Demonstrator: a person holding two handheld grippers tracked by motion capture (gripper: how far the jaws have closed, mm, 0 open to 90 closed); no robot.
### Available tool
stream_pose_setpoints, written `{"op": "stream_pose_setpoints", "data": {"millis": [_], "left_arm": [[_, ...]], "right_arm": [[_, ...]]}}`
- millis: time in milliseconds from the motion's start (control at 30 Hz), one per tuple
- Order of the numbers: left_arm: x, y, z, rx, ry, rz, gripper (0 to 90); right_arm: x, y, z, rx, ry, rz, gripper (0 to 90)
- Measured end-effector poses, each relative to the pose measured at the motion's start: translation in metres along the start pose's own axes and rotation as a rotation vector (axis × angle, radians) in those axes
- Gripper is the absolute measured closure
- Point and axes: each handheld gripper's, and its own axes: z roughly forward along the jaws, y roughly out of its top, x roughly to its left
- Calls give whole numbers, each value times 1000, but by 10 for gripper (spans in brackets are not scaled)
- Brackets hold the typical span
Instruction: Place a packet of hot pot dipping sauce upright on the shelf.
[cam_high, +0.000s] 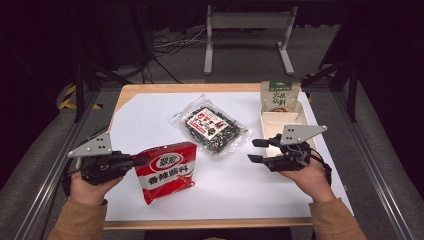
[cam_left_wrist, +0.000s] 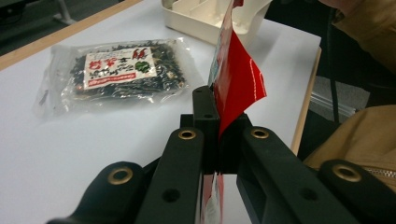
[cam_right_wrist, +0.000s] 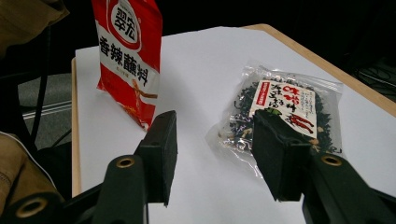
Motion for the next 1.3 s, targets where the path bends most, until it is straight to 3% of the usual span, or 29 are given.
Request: {"op": "stream_pose_setpoints", "data": {"millis": [267,700,1300], "left_arm": [[-11,12,8,0,-22,49,893],[-17,31,27,-19,-65,86,892],[-31,54,66,-61,-171,135,892]], "right_arm": [[3,3,2,-8,10,-7,498],[12,11,9,-28,41,-24,483],[20,15,23,-22,84,-13,491]]}}
